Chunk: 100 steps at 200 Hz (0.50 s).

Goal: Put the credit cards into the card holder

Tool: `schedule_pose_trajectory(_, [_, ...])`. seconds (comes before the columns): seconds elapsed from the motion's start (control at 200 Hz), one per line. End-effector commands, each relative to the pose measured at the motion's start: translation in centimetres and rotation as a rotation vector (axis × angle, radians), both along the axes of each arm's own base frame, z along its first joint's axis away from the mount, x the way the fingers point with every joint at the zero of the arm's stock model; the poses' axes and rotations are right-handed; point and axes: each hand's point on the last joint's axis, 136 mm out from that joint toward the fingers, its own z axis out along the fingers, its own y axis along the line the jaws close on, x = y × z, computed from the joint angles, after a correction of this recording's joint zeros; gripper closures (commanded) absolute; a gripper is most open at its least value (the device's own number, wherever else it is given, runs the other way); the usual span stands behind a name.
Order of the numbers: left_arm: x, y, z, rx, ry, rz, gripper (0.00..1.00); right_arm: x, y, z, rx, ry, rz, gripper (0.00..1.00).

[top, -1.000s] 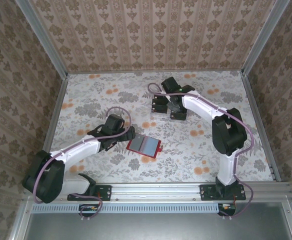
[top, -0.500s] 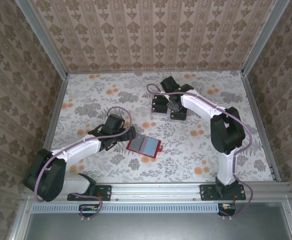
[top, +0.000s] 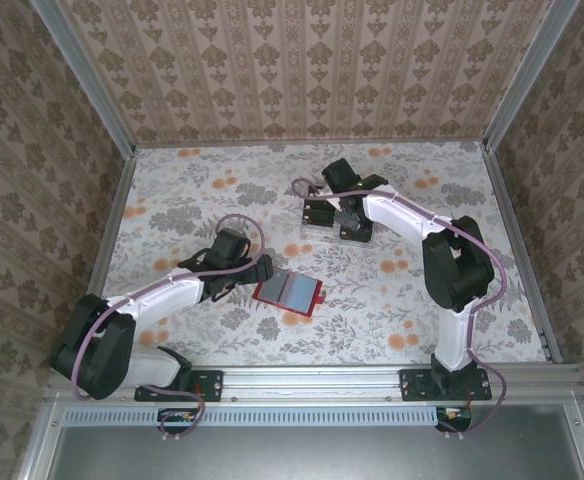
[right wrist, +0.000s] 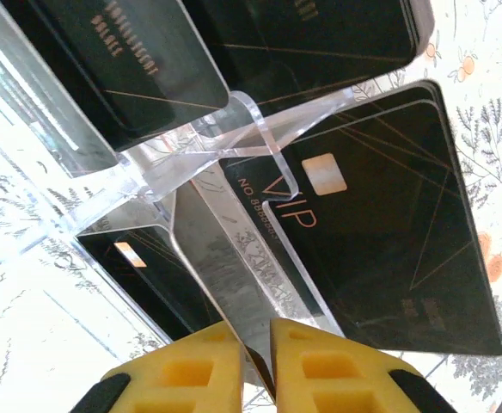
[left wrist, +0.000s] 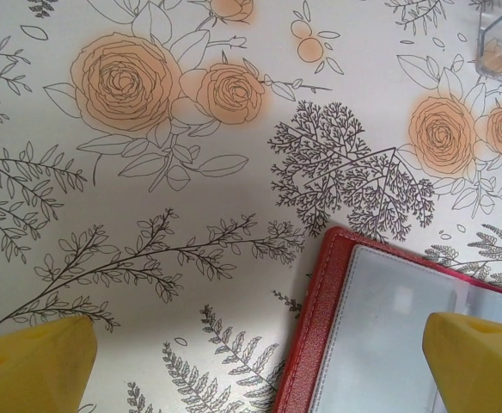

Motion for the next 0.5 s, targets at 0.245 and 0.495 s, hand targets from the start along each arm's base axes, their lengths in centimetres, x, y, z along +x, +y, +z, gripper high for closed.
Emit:
schedule_pose_trajectory(0.245, [0.7,-0.4,0.5,-0.001,-0.005,-0.017,0.00,0.2,1.6,2.7,0.018,-0.068,0.093,0.96])
schedule_pose_trajectory(0.495, [1.1,-0.6,0.5,0.004,-0.010,-0.022,0.00,0.0,2.7,6.7,0.010,-0.176,0.135,1.00])
